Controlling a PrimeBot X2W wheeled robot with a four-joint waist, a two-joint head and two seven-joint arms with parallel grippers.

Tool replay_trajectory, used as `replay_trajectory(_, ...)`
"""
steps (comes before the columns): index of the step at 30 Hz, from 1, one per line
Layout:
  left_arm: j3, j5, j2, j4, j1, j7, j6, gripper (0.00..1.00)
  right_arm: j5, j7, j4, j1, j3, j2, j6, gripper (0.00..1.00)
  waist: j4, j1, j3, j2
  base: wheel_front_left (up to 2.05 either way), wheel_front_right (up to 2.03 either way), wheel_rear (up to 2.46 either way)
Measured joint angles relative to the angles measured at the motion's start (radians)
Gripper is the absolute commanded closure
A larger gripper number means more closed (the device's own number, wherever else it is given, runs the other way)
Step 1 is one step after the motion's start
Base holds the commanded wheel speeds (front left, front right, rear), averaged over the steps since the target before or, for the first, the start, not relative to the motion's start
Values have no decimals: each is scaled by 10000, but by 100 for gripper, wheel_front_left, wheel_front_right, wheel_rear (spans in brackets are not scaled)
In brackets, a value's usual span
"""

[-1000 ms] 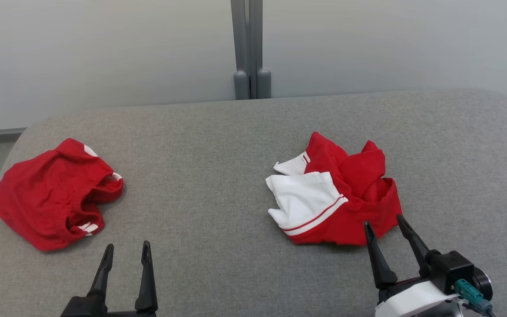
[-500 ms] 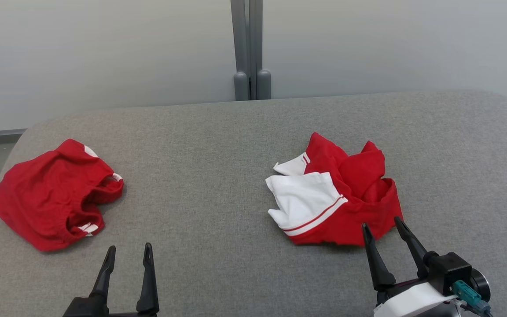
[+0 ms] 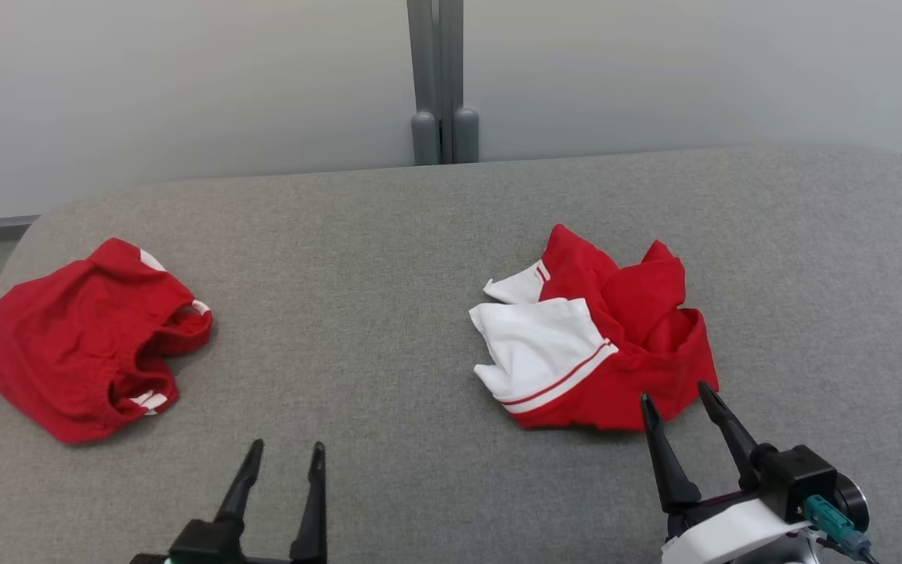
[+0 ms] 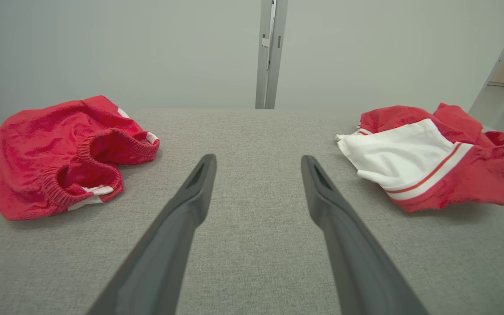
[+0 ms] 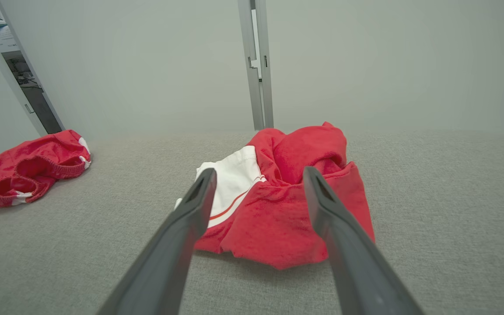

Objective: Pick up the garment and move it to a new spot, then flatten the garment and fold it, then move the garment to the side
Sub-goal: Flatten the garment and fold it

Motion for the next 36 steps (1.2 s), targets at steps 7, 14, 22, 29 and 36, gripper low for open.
replay_trajectory(7, -1360, -558, -4, 2059, -1494, 2, -468, 0, -44, 0, -84, -342, 75, -2, 0, 0, -362, 0, 377, 0, 0, 0, 0)
replay_trajectory(14, -2940, -1985, -21, 3946, -3771, 0, -569, 0, -105, 0, -194, -901, 54, -2, 0, 0, -802, 0, 1163, 0, 0, 0, 0)
replay_trajectory(22, -4282, -3241, -29, 5634, -5643, 0, -347, 0, -92, 0, -299, -1353, -46, -6, 0, 0, -1432, 0, 2082, 0, 0, 0, 0)
replay_trajectory(29, -5181, -3877, -27, 6729, -6369, -2, 38, 0, -15, 0, -343, -1531, -136, -6, 0, 0, -1894, 0, 2662, 0, 0, 0, 0)
replay_trajectory(36, -6149, -4326, -8, 7540, -7047, 316, 155, 100, 46, 0, -351, -1711, 8, -4, 0, 0, -2118, 0, 2882, 0, 0, 0, 0)
